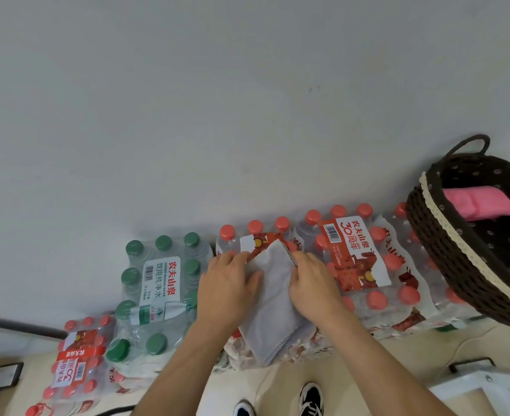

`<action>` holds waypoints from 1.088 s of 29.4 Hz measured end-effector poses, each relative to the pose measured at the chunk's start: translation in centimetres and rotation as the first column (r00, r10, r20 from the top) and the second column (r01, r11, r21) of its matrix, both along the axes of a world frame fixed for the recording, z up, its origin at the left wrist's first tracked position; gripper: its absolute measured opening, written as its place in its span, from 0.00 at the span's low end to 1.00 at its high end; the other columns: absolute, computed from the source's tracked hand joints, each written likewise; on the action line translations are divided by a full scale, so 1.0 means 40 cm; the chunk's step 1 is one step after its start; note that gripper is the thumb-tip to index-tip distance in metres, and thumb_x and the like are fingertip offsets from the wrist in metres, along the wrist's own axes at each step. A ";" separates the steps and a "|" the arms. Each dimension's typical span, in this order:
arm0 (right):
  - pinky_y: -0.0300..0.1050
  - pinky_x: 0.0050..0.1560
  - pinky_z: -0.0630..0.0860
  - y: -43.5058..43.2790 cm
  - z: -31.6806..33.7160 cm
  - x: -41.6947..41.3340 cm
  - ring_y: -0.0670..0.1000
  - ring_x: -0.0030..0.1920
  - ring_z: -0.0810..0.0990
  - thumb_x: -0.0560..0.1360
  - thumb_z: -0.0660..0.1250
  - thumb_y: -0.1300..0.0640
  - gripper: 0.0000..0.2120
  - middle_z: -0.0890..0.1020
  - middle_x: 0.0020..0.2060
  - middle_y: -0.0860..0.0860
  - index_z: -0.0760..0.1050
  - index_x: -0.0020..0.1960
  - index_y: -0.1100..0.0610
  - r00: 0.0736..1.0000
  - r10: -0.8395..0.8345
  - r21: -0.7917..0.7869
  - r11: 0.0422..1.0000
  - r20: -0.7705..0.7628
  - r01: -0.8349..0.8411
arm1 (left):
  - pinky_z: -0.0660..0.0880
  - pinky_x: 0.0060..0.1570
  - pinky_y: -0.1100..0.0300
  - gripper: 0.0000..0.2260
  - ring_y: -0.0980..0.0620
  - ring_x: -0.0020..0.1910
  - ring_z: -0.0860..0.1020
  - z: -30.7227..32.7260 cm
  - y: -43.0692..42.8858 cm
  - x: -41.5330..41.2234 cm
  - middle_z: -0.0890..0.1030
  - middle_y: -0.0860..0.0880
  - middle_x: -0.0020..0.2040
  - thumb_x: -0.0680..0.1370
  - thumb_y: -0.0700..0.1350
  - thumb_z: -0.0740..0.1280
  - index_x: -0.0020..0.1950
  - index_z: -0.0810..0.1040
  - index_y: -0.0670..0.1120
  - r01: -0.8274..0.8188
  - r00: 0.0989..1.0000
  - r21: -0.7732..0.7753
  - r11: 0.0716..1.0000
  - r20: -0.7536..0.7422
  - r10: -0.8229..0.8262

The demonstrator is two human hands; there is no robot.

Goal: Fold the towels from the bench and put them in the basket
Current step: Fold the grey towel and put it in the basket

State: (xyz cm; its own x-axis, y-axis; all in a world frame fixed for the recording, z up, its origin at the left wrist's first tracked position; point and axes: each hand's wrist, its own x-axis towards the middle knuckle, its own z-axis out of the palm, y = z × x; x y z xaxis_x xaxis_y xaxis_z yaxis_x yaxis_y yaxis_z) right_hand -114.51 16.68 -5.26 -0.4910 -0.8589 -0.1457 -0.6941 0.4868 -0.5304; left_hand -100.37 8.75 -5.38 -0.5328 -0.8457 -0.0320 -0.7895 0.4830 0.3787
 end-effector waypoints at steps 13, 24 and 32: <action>0.48 0.53 0.73 -0.010 -0.022 -0.022 0.56 0.56 0.76 0.79 0.56 0.61 0.21 0.74 0.60 0.56 0.61 0.71 0.55 0.976 0.122 0.079 0.991 -0.178 -0.110 | 0.63 0.35 0.57 0.17 0.48 0.36 0.76 -0.033 -0.002 -0.014 0.75 0.52 0.37 0.75 0.62 0.61 0.39 0.65 0.50 0.018 0.997 -0.149 0.989 0.080 -0.006; 0.44 0.34 0.69 -0.002 -0.065 -0.046 0.53 0.40 0.79 0.80 0.54 0.46 0.15 0.77 0.42 0.50 0.75 0.49 0.52 0.834 0.276 0.014 0.952 -0.478 -0.306 | 0.72 0.38 0.56 0.20 0.46 0.45 0.80 0.030 0.056 0.011 0.81 0.49 0.46 0.78 0.64 0.52 0.48 0.73 0.49 0.029 0.925 0.033 0.999 0.378 -0.039; 0.43 0.26 0.65 0.002 -0.055 -0.046 0.54 0.29 0.79 0.80 0.48 0.42 0.20 0.76 0.44 0.51 0.73 0.51 0.52 0.805 0.322 0.104 0.944 -0.499 -0.314 | 0.70 0.36 0.55 0.16 0.47 0.44 0.79 -0.040 0.024 -0.015 0.78 0.50 0.48 0.79 0.60 0.56 0.50 0.72 0.48 -0.028 0.997 -0.014 1.000 0.075 0.029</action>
